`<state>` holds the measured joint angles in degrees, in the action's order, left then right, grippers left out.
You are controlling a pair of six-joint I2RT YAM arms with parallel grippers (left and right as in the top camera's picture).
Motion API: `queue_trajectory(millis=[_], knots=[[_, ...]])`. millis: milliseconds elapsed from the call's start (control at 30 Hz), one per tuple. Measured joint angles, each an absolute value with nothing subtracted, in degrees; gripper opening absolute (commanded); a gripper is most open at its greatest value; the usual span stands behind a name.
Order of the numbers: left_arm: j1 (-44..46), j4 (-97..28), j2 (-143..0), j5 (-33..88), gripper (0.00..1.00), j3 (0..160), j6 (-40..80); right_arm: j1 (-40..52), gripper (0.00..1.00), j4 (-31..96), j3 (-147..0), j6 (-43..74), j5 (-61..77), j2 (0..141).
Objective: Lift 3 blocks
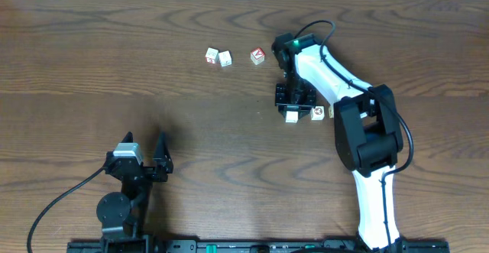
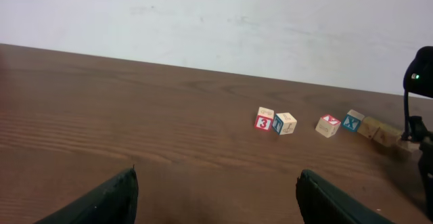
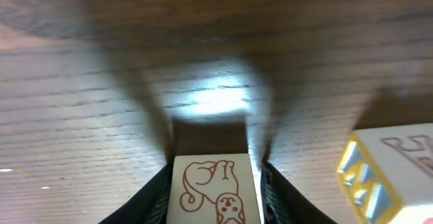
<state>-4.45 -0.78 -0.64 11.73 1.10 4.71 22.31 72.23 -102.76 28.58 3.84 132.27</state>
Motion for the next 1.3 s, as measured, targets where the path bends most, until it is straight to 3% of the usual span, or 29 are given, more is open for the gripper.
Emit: queue_trajectory(millis=[400,667,1300], knots=[[-4.45,-0.78,-0.64,11.73,0.75,1.1,4.71,21.28,0.42,79.26,-111.92,24.49,3.2,132.55],[-4.45,-0.78,-0.64,11.73,0.75,1.1,4.71,21.32,0.51,86.37,-115.07,23.44,3.22,132.55],[-4.45,-0.78,-0.64,11.73,0.75,1.1,4.71,23.59,0.52,79.57,-105.62,25.08,3.18,132.7]])
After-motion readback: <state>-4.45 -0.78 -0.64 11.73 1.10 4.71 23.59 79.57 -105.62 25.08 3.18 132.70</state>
